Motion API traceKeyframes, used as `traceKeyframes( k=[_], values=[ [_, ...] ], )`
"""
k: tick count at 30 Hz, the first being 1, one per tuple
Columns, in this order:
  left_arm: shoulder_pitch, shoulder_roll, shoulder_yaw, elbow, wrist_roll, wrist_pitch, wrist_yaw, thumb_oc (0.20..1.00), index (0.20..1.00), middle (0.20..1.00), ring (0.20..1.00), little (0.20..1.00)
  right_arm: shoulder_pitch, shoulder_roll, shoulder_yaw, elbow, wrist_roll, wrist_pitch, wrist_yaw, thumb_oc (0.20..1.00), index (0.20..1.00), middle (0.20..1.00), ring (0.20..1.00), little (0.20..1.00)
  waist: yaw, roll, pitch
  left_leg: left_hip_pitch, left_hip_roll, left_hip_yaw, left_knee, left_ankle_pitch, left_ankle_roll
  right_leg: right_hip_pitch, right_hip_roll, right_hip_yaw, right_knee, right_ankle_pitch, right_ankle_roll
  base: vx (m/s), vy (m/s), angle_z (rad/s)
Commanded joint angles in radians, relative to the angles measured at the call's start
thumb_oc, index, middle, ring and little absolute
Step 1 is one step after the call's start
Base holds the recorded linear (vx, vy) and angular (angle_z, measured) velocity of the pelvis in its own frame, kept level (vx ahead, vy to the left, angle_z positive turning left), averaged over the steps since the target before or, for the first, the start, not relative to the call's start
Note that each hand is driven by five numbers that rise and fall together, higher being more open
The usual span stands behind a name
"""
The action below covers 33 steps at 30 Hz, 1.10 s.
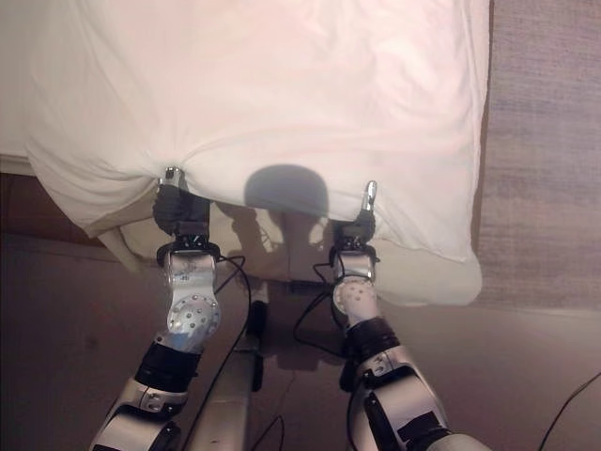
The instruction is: Make the bed
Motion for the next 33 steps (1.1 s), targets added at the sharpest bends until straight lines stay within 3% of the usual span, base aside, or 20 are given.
traceKeyframes(
  k=[1, 15, 16, 17, 18, 27, 33],
  values=[
    [-0.001, 0.064, 0.164, -0.201, 0.099, -0.117, -0.029, 0.2, 0.2, 0.2, 0.2, 0.2, 0.056, -0.165, -0.182, -0.027, -0.022, -0.102, 0.009, 0.2, 0.2, 0.2, 0.2, 0.2, 0.014, 0.075, -0.086, -0.025, -0.085, 0.035, -0.069, 0.041, 0.088, 0.011, 0.031, -0.004, -0.011, -0.036, 0.051, 0.0, 0.0, 0.0],
    [0.019, 0.051, 0.21, -0.153, 0.091, -0.141, -0.005, 0.2, 0.2, 0.2, 0.2, 0.2, 0.115, -0.154, -0.166, -0.227, -0.031, -0.134, 0.1, 0.2, 0.2, 0.2, 0.2, 0.2, -0.003, 0.079, -0.103, -0.018, -0.079, 0.034, -0.089, 0.054, 0.081, 0.012, 0.033, -0.005, -0.017, -0.037, 0.05, 0.0, 0.0, 0.0],
    [0.028, 0.046, 0.213, -0.151, 0.084, -0.14, -0.008, 0.504, 0.504, 0.504, 0.504, 0.504, 0.122, -0.15, -0.156, -0.258, -0.036, -0.133, 0.109, 0.2, 0.2, 0.2, 0.2, 0.2, -0.004, 0.078, -0.102, -0.018, -0.079, 0.035, -0.089, 0.054, 0.082, 0.012, 0.034, -0.005, -0.017, -0.038, 0.049, 0.0, 0.0, 0.0],
    [0.03, 0.046, 0.214, -0.152, 0.082, -0.14, -0.01, 0.58, 0.58, 0.58, 0.58, 0.58, 0.128, -0.148, -0.153, -0.264, -0.039, -0.135, 0.107, 0.2, 0.2, 0.2, 0.2, 0.2, -0.005, 0.078, -0.104, -0.017, -0.079, 0.035, -0.09, 0.054, 0.082, 0.012, 0.034, -0.004, -0.017, -0.038, 0.049, 0.0, 0.0, 0.0],
    [0.051, 0.038, 0.219, -0.153, 0.069, -0.14, -0.019, 1.0, 1.0, 1.0, 1.0, 1.0, 0.146, -0.14, -0.146, -0.322, -0.055, -0.145, 0.121, 0.2, 0.2, 0.2, 0.2, 0.2, -0.008, 0.077, -0.103, -0.017, -0.077, 0.037, -0.09, 0.055, 0.082, 0.01, 0.034, -0.003, -0.018, -0.037, 0.049, 0.0, 0.0, 0.0],
    [0.226, -0.024, 0.25, -0.077, -0.125, -0.114, -0.168, 1.0, 1.0, 1.0, 1.0, 1.0, 0.268, -0.109, -0.056, -0.652, -0.178, -0.131, 0.202, 0.2, 0.2, 0.2, 0.2, 0.2, -0.022, 0.062, -0.099, -0.019, -0.071, 0.049, -0.084, 0.044, 0.086, -0.002, 0.039, 0.012, -0.007, -0.045, 0.048, 0.0, -0.001, -0.05],
    [0.229, -0.032, 0.247, 0.041, -0.236, -0.072, -0.253, 1.0, 1.0, 1.0, 1.0, 1.0, 0.307, -0.117, 0.022, -0.789, -0.211, -0.11, 0.256, 0.2, 0.2, 0.2, 0.2, 0.2, -0.037, 0.039, -0.103, -0.024, -0.063, 0.057, -0.091, 0.056, 0.081, -0.011, 0.046, 0.017, -0.011, -0.035, 0.046, 0.0, 0.0, -0.01]
  ],
)
